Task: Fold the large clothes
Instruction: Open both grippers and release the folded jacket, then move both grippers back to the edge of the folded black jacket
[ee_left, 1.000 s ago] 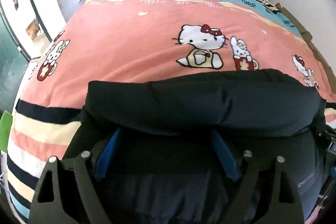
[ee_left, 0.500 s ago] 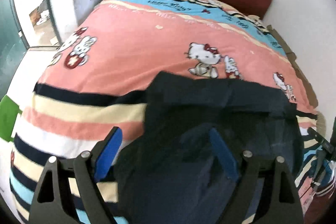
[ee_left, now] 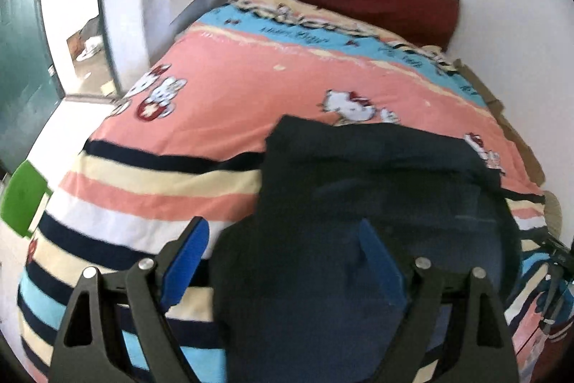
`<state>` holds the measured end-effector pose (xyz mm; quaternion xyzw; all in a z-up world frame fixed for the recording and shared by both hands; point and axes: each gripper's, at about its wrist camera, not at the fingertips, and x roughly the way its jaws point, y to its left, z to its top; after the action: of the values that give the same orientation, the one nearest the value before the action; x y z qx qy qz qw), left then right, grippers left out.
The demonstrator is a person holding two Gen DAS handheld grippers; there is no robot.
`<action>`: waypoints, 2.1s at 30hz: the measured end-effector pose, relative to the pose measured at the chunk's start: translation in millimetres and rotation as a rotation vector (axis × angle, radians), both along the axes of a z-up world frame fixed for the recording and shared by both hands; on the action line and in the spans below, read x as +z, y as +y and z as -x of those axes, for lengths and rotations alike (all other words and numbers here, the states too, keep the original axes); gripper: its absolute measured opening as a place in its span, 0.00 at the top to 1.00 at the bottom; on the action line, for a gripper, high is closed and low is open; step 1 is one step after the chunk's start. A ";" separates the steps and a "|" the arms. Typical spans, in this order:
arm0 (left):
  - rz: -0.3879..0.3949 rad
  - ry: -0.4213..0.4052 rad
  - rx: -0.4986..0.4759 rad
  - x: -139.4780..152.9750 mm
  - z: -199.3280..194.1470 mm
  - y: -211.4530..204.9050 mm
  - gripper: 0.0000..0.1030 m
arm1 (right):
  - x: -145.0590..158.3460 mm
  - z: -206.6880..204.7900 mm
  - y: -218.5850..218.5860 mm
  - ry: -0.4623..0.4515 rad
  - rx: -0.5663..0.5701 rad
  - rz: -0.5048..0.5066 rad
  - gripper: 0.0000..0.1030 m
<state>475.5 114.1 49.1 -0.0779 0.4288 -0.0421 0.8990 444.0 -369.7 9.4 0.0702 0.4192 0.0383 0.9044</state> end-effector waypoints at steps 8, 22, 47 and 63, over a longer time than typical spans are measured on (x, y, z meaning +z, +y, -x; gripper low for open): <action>-0.097 0.059 -0.082 -54.0 -5.4 -57.0 0.17 | -43.5 -8.0 49.0 0.055 0.088 0.046 0.00; -0.295 -0.216 -0.093 -30.4 75.1 -87.6 0.17 | -42.2 17.0 33.0 0.055 0.053 0.073 0.00; -0.342 -0.310 -0.072 13.1 206.0 -83.2 0.17 | 7.0 117.0 21.3 -0.006 0.013 0.008 0.00; -0.286 -0.199 -0.092 -9.9 240.9 -49.3 0.17 | 2.7 188.0 11.9 -0.013 0.003 0.006 0.00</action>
<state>234.7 64.8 39.2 0.0748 0.3422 -0.0295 0.9362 256.0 -357.8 12.2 0.0668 0.4137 0.0388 0.9071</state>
